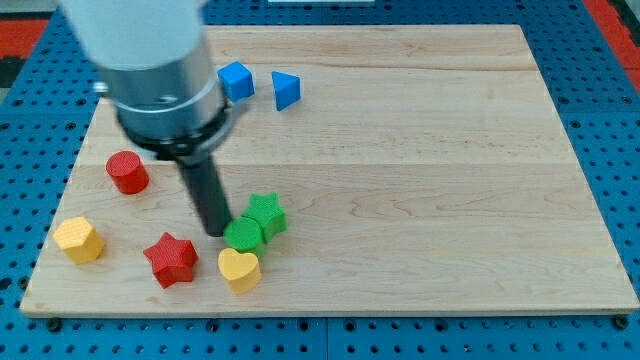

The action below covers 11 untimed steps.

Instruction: Push the green circle diagonally below the green star

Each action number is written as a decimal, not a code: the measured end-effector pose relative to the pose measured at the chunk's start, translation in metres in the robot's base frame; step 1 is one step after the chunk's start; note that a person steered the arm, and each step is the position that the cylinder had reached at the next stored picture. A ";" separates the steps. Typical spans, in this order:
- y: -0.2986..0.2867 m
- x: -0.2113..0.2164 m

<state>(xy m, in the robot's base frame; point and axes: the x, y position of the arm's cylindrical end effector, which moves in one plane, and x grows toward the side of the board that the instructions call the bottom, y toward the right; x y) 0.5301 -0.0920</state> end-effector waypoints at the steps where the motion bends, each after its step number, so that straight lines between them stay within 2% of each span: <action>1: 0.048 -0.001; 2: 0.069 -0.026; 3: 0.057 -0.063; 6: 0.014 0.006; 8: 0.023 0.044; 9: 0.055 0.063; 11: 0.129 0.049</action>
